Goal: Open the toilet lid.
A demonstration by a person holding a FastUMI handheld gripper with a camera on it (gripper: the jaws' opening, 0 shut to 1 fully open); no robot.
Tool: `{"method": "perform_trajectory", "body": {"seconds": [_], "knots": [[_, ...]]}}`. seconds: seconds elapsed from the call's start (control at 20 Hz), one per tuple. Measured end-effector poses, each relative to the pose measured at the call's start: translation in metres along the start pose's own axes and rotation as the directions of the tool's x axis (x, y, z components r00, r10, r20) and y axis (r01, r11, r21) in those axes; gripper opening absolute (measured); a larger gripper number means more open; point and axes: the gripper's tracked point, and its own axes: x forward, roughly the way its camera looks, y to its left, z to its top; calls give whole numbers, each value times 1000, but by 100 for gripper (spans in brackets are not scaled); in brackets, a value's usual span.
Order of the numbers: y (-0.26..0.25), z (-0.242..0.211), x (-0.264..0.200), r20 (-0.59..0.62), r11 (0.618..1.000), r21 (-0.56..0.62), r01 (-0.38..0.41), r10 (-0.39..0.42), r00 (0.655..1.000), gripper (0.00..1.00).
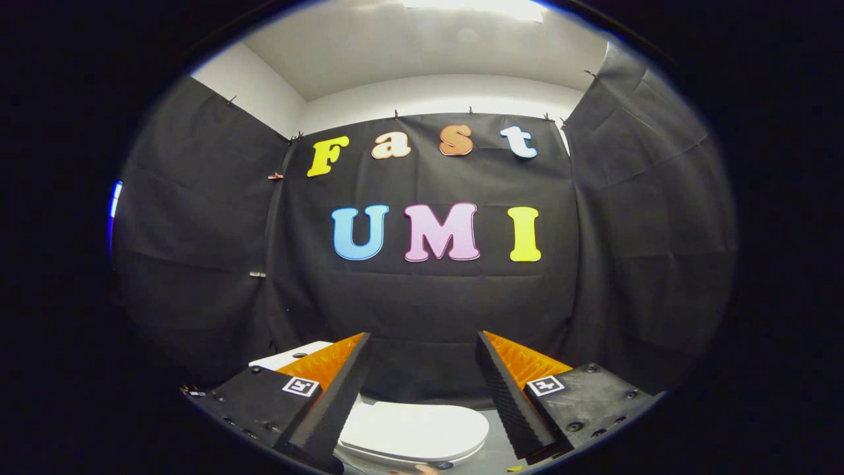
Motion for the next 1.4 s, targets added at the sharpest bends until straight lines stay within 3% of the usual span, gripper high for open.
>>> {"method": "perform_trajectory", "body": {"seconds": [0.4,0.8,1.0,1.4], "knots": [[-27,-27,21,-48,996,32,88,-86,995,98],[-69,-104,42,-187,969,140,202,-175,967,97],[-92,-155,49,-267,943,222,249,-187,945,99],[-139,-271,48,-444,844,362,395,-216,869,99]]}}
